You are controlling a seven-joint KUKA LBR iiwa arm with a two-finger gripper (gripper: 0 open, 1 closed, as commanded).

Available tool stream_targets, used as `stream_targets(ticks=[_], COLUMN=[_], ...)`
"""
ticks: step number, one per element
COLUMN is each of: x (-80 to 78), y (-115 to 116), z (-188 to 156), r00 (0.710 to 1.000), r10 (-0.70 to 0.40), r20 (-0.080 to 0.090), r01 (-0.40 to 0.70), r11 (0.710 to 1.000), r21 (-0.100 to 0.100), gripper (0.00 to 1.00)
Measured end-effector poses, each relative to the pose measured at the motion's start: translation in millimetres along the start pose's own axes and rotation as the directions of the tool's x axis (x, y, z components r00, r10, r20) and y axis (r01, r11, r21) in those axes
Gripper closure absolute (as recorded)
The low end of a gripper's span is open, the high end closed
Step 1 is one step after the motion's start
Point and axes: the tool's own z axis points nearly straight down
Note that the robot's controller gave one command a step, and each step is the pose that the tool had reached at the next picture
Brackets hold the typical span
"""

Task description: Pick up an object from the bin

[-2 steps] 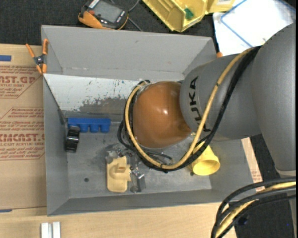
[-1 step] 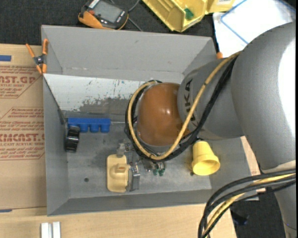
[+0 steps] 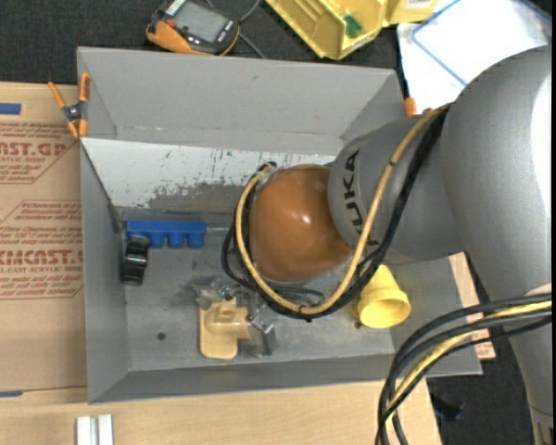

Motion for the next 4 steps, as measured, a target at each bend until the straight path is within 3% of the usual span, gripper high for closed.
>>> stream_targets(ticks=[1,2,3,4], x=[8.7,8.7,11.2,9.0], y=[6,6,7,6], z=[3,3,-20,-52], r00=[0.799,0.800,0.799,0.800], r10=[0.601,0.600,0.601,0.601], r20=[-0.004,-0.004,-0.015,-0.008], r01=[-0.601,-0.600,-0.601,-0.601], r11=[0.799,0.800,0.799,0.800], r21=[-0.001,-0.001,0.001,0.000], gripper=[1.00,1.00,1.00,1.00])
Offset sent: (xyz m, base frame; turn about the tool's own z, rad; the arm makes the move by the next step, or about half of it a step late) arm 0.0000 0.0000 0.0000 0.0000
